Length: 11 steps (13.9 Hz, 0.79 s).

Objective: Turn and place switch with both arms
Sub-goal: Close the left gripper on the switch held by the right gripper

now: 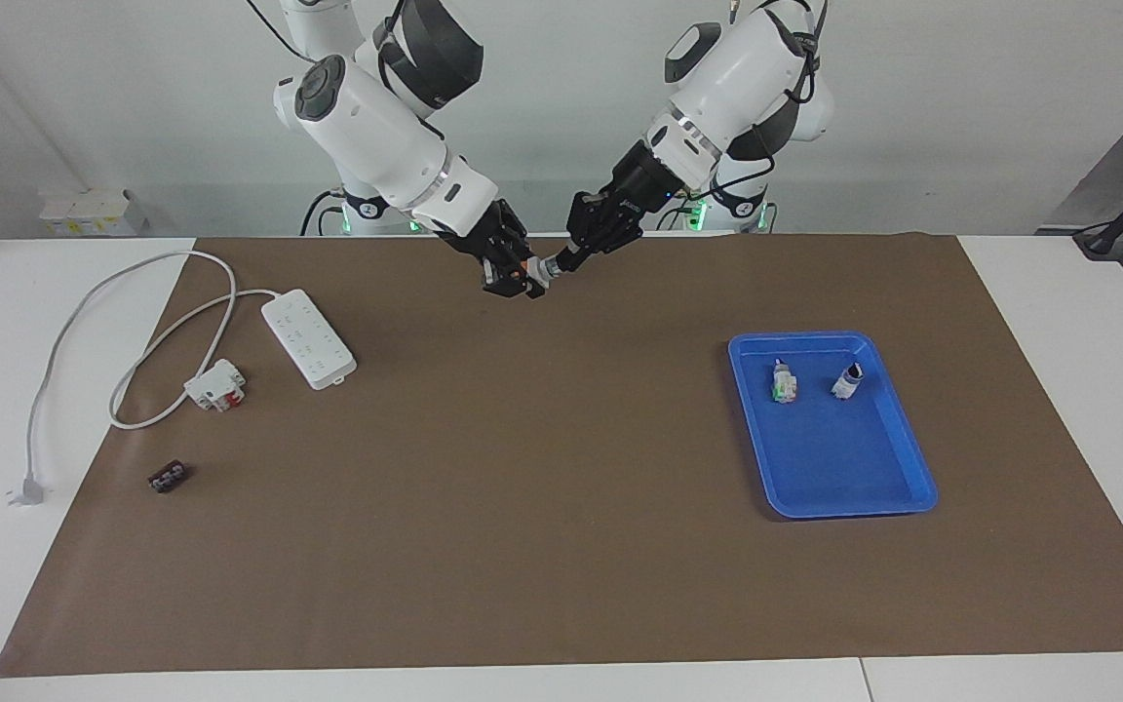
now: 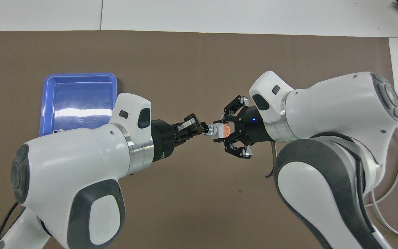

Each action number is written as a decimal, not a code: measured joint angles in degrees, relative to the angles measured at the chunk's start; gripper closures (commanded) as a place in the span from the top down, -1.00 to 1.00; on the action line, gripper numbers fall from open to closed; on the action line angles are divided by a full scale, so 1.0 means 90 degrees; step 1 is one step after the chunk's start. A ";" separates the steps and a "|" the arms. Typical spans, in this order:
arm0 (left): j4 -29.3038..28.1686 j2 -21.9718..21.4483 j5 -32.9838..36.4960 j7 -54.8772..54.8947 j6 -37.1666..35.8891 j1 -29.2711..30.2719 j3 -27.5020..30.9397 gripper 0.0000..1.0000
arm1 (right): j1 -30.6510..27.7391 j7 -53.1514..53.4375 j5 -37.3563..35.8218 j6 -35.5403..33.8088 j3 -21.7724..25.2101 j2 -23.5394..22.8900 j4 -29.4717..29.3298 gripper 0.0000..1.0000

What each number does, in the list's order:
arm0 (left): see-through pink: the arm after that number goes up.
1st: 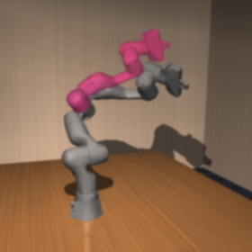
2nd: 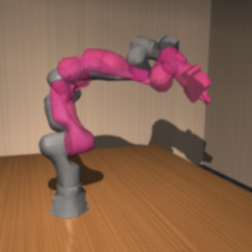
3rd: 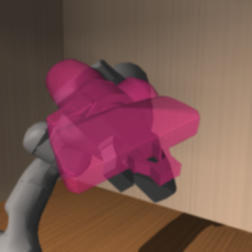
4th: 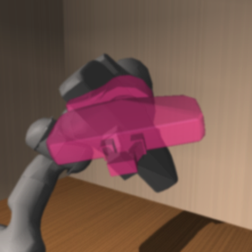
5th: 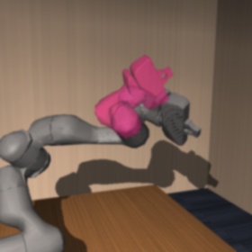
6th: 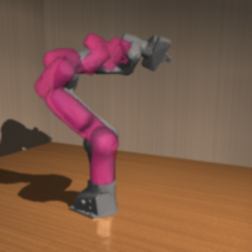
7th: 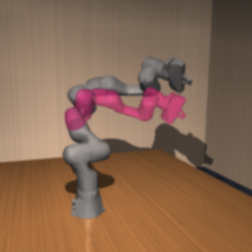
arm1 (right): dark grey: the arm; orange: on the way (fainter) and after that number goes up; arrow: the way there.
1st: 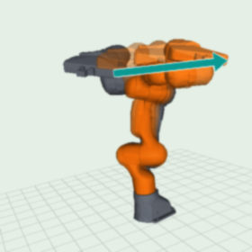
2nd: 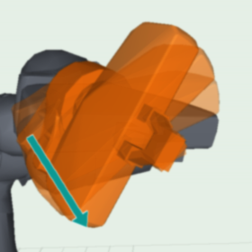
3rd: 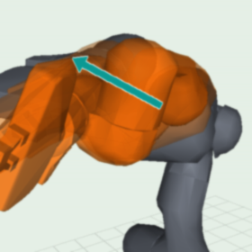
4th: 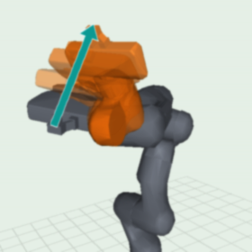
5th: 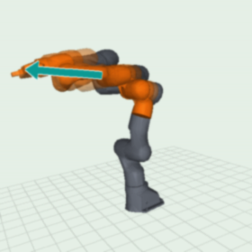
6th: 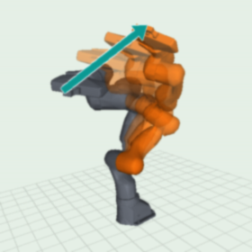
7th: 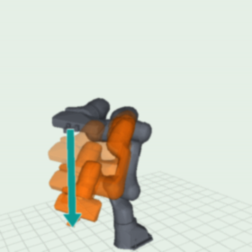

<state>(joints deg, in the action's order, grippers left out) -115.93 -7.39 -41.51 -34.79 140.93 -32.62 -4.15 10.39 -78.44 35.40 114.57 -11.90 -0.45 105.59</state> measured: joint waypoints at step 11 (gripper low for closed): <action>0.0173 0.0067 -0.0122 0.2013 -0.0303 0.0004 0.0050 -1.00 | -0.0008 -0.0002 -0.0002 -0.0019 0.0010 0.0085 0.0063 -1.00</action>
<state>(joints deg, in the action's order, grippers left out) -114.37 -6.78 -42.61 -16.68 138.20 -32.59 -3.69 10.32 -78.46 35.38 114.40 -11.82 0.31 106.16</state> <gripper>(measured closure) 0.894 0.590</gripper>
